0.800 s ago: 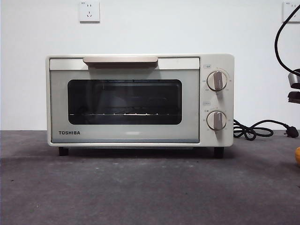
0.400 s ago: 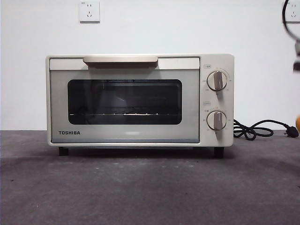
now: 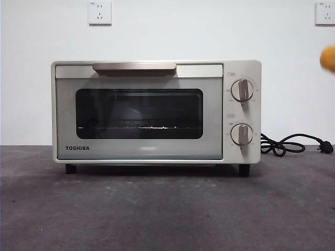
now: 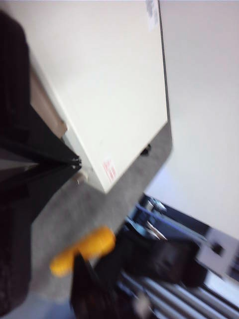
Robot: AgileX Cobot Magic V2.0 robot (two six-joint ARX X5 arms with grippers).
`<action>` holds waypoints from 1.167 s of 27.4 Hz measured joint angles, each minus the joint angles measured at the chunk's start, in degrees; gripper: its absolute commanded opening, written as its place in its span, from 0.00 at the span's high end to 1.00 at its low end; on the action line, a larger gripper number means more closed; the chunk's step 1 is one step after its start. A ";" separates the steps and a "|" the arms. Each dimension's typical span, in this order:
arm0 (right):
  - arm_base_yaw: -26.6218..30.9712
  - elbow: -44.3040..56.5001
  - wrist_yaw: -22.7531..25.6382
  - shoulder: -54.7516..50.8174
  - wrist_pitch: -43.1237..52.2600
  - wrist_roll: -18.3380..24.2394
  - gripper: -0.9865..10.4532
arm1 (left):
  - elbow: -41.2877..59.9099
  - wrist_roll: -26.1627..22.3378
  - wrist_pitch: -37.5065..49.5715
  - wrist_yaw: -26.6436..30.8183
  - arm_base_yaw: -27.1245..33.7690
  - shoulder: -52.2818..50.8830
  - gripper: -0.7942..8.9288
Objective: Take the corn from the table,put the corn in the oven
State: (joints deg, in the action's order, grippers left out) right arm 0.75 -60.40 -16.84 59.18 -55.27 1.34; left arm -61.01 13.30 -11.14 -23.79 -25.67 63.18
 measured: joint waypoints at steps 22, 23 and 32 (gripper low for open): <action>0.00 -13.62 -0.61 -5.46 -8.35 0.02 0.93 | -13.03 -16.33 -18.18 20.61 -5.79 18.58 0.92; 0.00 -13.64 -0.59 -5.46 -8.46 0.02 0.93 | -13.03 -16.33 -18.21 20.65 -5.79 18.62 0.92; 0.00 -13.64 -0.59 -5.42 -9.46 0.20 0.93 | -13.03 -17.81 -18.95 20.92 -5.79 19.65 0.92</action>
State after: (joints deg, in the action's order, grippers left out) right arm 0.75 -74.04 -17.43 53.76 -64.73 1.54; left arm -74.04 -4.51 -30.09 -2.87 -31.46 82.83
